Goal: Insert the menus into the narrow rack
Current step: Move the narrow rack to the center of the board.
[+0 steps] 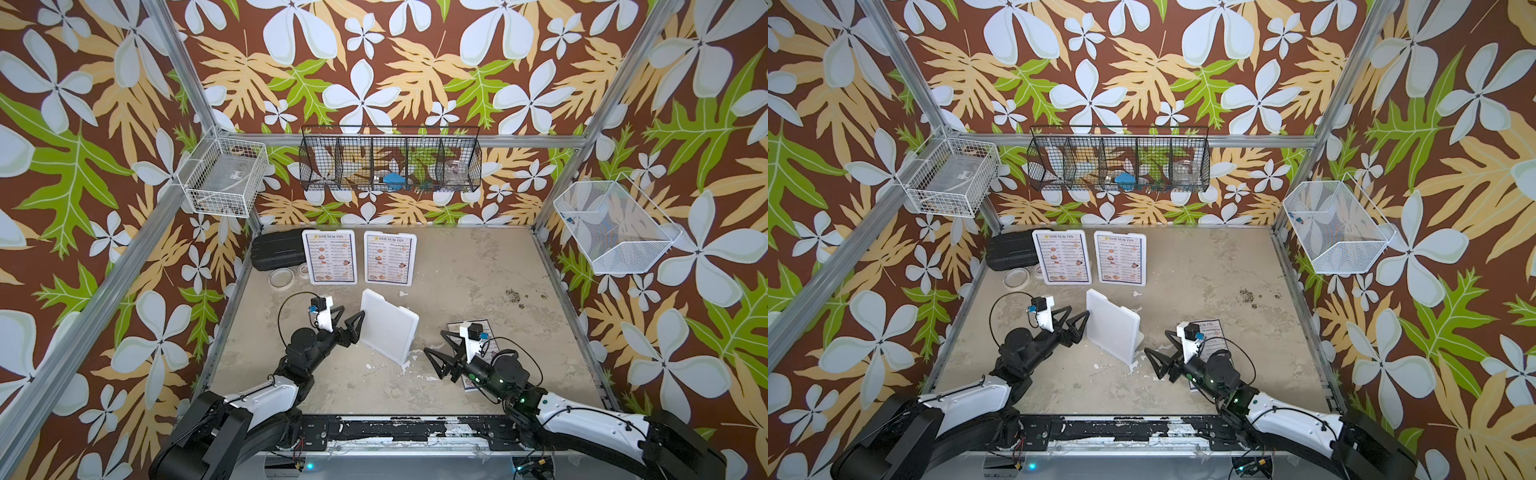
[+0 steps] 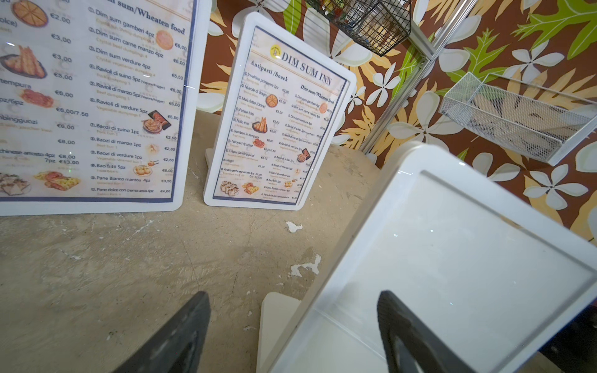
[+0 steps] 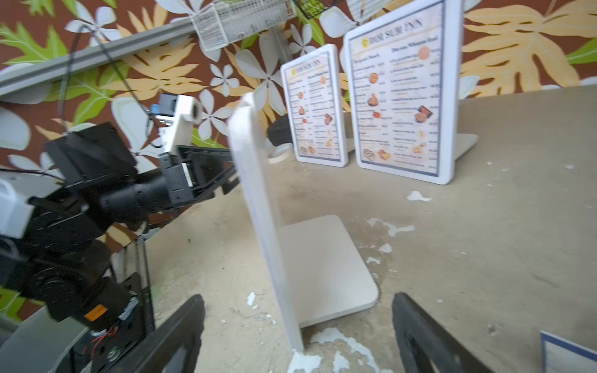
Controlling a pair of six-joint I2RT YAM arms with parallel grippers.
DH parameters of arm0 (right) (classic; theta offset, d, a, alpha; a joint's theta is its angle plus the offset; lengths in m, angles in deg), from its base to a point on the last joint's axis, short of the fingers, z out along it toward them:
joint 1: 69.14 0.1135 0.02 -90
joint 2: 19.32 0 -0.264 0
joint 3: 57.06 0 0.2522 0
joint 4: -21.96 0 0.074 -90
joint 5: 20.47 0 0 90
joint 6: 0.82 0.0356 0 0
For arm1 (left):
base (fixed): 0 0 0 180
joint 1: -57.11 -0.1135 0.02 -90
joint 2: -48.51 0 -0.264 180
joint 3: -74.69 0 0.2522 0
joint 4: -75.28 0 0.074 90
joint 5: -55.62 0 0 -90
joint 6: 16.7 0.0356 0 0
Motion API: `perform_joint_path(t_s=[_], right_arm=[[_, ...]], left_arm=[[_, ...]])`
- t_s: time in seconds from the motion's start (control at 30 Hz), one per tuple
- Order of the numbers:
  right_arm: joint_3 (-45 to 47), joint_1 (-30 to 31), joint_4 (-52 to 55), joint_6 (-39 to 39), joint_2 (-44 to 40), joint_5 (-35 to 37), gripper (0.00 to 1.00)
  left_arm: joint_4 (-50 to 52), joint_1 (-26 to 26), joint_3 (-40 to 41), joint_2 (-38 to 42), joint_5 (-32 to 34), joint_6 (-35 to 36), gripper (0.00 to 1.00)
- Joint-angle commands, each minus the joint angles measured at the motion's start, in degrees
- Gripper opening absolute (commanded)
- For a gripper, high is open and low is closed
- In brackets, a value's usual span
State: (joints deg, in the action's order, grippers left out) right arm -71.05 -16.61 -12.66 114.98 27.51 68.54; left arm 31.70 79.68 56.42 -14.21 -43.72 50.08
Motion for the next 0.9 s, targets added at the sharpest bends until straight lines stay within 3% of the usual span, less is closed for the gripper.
perform_joint_path(t_s=[0.0,0.3,0.43,0.6,0.87], right_arm=[[-0.49,3.44,4.00,-1.90,0.11,6.99,0.91],[-9.51,3.63,-5.19,-3.08,24.06,7.45,0.87],[-12.98,2.72,-6.70,-4.18,30.59,10.44,0.86],[-16.31,-2.54,-10.46,-2.51,38.65,5.37,0.81],[-22.00,-4.77,-12.00,-2.07,47.14,2.38,0.79]], left_arm=[[-0.14,0.02,0.04,0.14,-0.77,0.90,0.83],[-0.60,0.02,-0.14,0.14,-1.88,0.38,0.83],[-0.91,0.02,-0.06,-0.34,-1.91,0.46,0.83],[-1.13,0.02,-0.70,-2.06,-0.88,0.88,0.84],[-1.46,-0.14,-4.31,-8.53,1.61,1.60,0.84]])
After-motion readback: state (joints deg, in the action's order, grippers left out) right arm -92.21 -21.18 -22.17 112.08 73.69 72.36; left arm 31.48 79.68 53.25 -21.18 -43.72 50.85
